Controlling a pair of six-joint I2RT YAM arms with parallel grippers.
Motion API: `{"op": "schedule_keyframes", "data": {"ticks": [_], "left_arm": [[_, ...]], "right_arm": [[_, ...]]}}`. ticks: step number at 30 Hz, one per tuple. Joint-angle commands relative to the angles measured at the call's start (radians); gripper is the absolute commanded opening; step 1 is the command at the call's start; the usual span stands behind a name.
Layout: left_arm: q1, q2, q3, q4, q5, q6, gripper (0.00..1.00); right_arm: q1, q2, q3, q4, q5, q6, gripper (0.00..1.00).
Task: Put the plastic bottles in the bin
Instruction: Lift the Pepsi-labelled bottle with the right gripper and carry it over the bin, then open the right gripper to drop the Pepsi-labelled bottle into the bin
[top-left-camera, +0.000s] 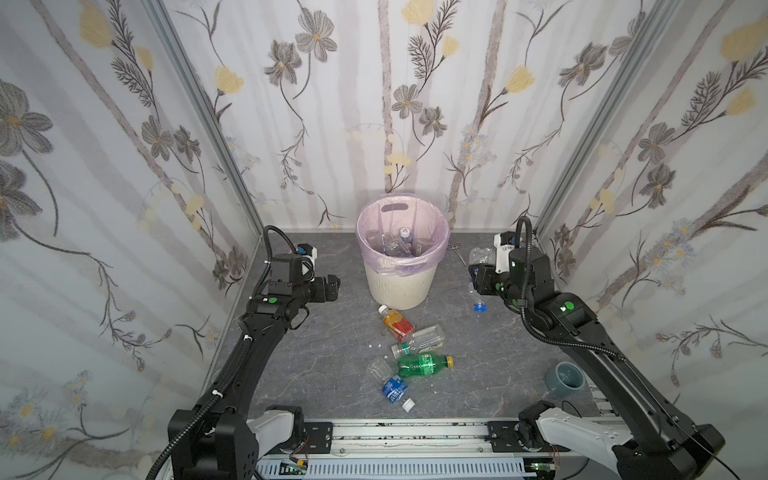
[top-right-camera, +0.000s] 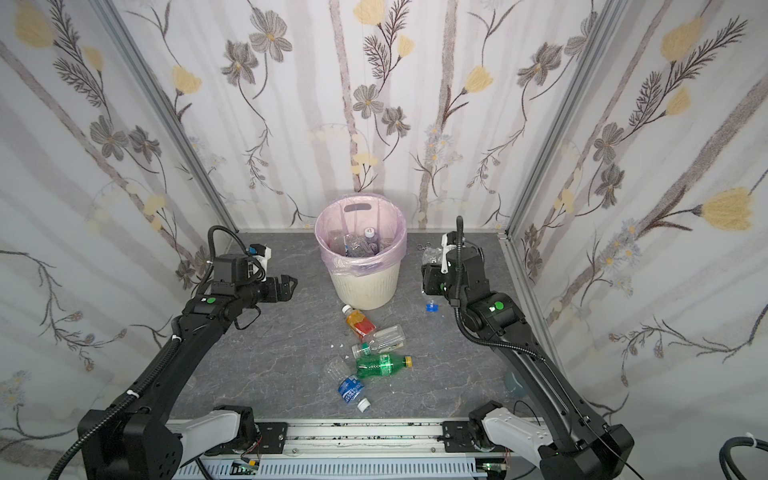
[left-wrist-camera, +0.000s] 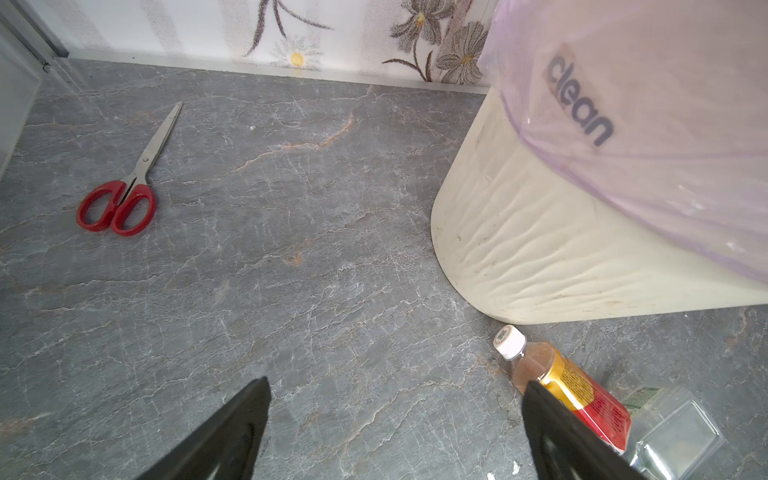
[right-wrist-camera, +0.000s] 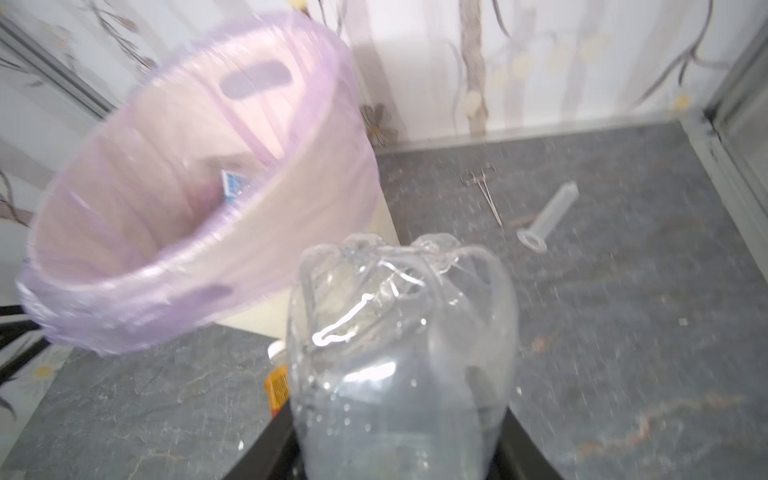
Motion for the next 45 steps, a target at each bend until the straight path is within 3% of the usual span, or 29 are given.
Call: {"op": "schedule_keyframes", "data": {"ticks": [1, 10, 20, 25, 41, 45], "left_arm": [[0.001, -0.016, -0.007, 0.029, 0.023, 0.0, 0.96], [0.001, -0.069, -0.013, 0.029, 0.047, -0.015, 0.96], [-0.001, -0.092, -0.016, 0.034, 0.092, -0.035, 0.96], [-0.001, -0.101, -0.02, 0.035, 0.114, -0.039, 0.95], [-0.001, -0.127, -0.042, 0.035, 0.141, -0.041, 0.96], [-0.001, -0.128, -0.042, 0.035, 0.148, -0.044, 0.95]], "right_arm": [[-0.003, 0.083, 0.132, 0.071, -0.056, -0.107, 0.51], [-0.008, 0.328, 0.447, 0.132, -0.165, -0.127, 0.52], [-0.012, 0.464, 0.556, 0.273, -0.245, -0.086, 0.52], [-0.013, 0.566, 0.65, 0.252, -0.249, -0.056, 0.53], [-0.014, 0.685, 0.668, 0.205, -0.211, -0.048, 0.59], [-0.013, 0.691, 0.668, 0.192, -0.194, -0.052, 0.65]]}}
